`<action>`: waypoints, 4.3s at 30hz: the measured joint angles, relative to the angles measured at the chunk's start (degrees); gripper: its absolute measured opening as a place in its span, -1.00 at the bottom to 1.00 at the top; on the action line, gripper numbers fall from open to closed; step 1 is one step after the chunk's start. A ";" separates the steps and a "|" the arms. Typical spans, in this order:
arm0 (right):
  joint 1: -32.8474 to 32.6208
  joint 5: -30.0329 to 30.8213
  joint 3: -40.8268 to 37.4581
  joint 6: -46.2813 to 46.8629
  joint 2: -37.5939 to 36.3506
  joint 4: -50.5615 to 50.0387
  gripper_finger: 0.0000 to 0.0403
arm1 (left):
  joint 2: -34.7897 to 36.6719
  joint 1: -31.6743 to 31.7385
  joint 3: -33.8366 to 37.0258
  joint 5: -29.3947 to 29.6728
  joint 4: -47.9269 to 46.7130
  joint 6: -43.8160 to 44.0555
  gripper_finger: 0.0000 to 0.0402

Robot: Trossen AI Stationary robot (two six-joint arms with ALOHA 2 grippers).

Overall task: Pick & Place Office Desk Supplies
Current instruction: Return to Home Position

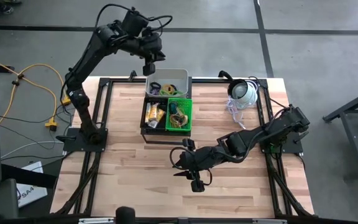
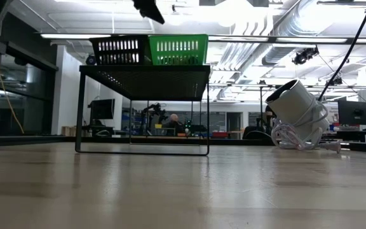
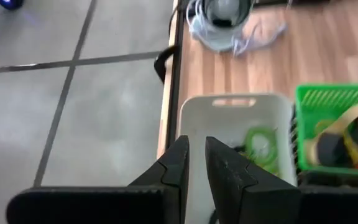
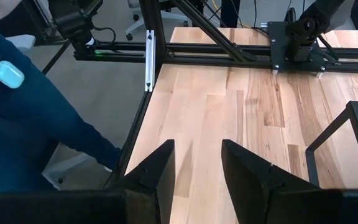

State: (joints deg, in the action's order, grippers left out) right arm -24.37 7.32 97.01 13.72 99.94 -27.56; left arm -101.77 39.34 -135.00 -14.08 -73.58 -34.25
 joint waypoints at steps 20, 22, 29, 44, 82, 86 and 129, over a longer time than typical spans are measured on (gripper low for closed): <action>0.01 -0.01 0.00 0.00 0.00 -0.02 -0.40 | 4.37 -3.26 0.04 -4.02 -3.01 27.69 -0.77; -0.01 0.01 0.00 0.00 0.00 0.01 -0.40 | 6.68 -2.48 0.04 -5.88 -3.41 27.71 -0.77; 0.00 0.00 0.01 0.00 0.00 0.01 -0.40 | 12.74 -1.56 0.13 -6.62 -5.60 28.11 -0.77; -0.01 0.00 0.00 0.00 0.00 -0.02 -0.40 | 14.72 -2.66 9.62 -13.58 -4.51 31.44 -0.77; 0.01 3.00 0.00 0.00 0.00 -0.02 -0.40 | 54.43 -7.31 70.45 -3.22 30.85 26.47 -0.78; 0.00 3.00 0.01 0.00 0.00 -0.02 -0.40 | 56.60 -11.80 74.67 -6.01 33.82 28.48 -0.78; -0.01 2.98 0.00 0.00 0.00 -0.02 -0.40 | 68.25 -66.18 109.59 20.36 59.02 35.66 -0.78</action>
State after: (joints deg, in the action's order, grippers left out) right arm -24.38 10.31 97.01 13.72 99.94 -27.57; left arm -33.52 -26.84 -25.41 6.29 -14.56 1.42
